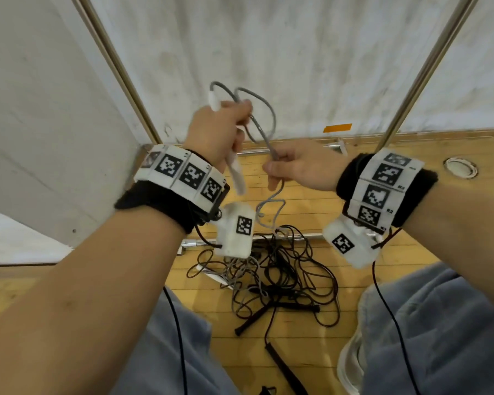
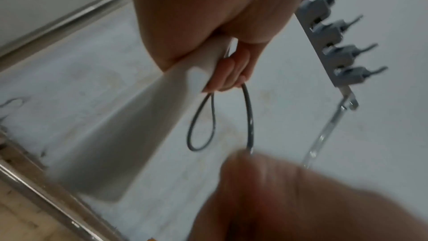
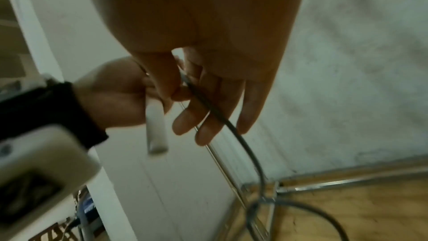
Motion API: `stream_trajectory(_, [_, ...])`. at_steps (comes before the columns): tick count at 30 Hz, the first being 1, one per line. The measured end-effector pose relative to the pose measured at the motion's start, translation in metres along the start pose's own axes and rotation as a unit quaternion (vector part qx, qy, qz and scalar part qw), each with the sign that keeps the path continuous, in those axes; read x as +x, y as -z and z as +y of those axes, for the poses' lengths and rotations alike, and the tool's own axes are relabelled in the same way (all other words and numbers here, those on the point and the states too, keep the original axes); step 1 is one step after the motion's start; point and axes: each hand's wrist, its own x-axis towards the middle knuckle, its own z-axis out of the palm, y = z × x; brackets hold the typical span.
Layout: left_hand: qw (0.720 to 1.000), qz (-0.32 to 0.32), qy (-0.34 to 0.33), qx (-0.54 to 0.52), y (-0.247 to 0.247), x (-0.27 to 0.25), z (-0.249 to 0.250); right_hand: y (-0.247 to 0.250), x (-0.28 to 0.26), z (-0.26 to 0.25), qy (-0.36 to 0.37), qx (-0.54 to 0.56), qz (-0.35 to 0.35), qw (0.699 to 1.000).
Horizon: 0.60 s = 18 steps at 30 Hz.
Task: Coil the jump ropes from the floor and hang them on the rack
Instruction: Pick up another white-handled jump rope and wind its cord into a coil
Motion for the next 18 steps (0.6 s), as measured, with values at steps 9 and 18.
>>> stream_trajectory(9, [0.989, 0.049, 0.076, 0.113, 0.029, 0.009, -0.005, -0.022, 0.009, 0.013, -0.039, -0.021, 0.017, 0.999])
stream_trajectory(18, [0.989, -0.052, 0.025, 0.138, 0.007, -0.005, -0.014, -0.014, 0.013, 0.000, 0.010, -0.062, 0.056, 0.996])
